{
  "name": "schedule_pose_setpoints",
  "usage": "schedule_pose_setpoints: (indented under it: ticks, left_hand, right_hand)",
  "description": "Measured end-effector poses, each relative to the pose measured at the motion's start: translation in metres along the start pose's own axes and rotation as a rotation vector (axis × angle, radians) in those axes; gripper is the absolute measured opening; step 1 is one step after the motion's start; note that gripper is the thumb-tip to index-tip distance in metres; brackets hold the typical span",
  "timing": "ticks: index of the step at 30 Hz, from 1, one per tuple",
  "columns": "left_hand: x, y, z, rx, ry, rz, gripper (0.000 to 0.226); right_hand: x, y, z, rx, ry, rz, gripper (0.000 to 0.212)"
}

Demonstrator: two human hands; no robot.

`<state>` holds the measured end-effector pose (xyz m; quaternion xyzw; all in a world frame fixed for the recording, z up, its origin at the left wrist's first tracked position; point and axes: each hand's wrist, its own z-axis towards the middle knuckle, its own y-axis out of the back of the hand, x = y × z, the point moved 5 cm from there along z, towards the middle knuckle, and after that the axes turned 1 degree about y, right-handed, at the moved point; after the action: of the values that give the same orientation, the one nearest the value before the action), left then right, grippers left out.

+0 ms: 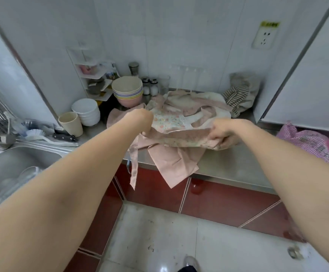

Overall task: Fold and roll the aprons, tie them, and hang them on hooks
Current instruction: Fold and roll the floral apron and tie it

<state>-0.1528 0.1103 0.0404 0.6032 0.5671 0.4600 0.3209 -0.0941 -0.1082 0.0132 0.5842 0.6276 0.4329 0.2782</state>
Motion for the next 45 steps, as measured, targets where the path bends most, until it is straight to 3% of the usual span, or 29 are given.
schedule_pose_setpoints:
  ticks: [4,7,9,13,15,18,20,24,29,31,37,40,43,45]
  left_hand:
    - [0.023,0.027,-0.017,0.192,0.093,-0.055,0.029]
    - [0.034,0.036,-0.012,0.234,0.107,-0.086,0.026]
    - [0.040,0.034,0.000,0.231,0.123,-0.128,0.015]
    - [0.043,0.034,0.037,0.025,0.061,-0.280,0.027]
    - [0.043,0.039,0.053,-0.136,0.051,-0.253,0.028]
    - [0.043,0.058,0.085,-0.327,0.083,-0.294,0.029]
    - [0.040,0.070,0.107,-0.394,0.086,-0.312,0.030]
    - [0.024,0.081,0.174,-0.389,-0.002,-0.122,0.031]
    - [0.013,0.037,0.249,-0.074,-0.112,-0.050,0.036]
    - [0.015,0.017,0.268,0.048,-0.147,-0.082,0.039]
    - [0.031,-0.011,0.309,0.129,-0.174,-0.203,0.034]
    - [0.039,-0.022,0.332,0.169,-0.181,-0.268,0.036]
    - [0.043,-0.024,0.349,0.140,-0.202,-0.266,0.049]
    - [0.038,-0.020,0.359,0.126,-0.254,-0.296,0.063]
  right_hand:
    - [0.004,0.002,-0.020,0.417,-0.078,0.278,0.017]
    - [0.010,0.010,-0.025,0.532,-0.084,0.234,0.019]
    - [0.011,0.018,-0.016,0.462,-0.096,0.204,0.020]
    - [0.003,0.032,0.018,0.218,-0.177,0.158,0.022]
    - [0.003,0.044,0.034,0.037,-0.173,0.136,0.022]
    - [0.009,0.076,0.060,-0.343,-0.083,-0.112,0.026]
    - [0.012,0.090,0.080,-0.460,-0.063,-0.247,0.033]
    - [0.005,0.100,0.151,-0.406,-0.030,-0.297,0.033]
    - [0.003,0.048,0.239,0.037,0.043,-0.302,0.035]
    - [0.005,0.033,0.272,0.089,0.037,-0.358,0.041]
    - [0.053,0.019,0.329,0.018,0.279,-0.280,0.051]
    - [0.068,0.004,0.355,0.057,0.325,-0.204,0.057]
    - [0.071,-0.002,0.369,0.054,0.276,-0.153,0.050]
    - [0.075,0.009,0.377,-0.081,0.292,-0.155,0.031]
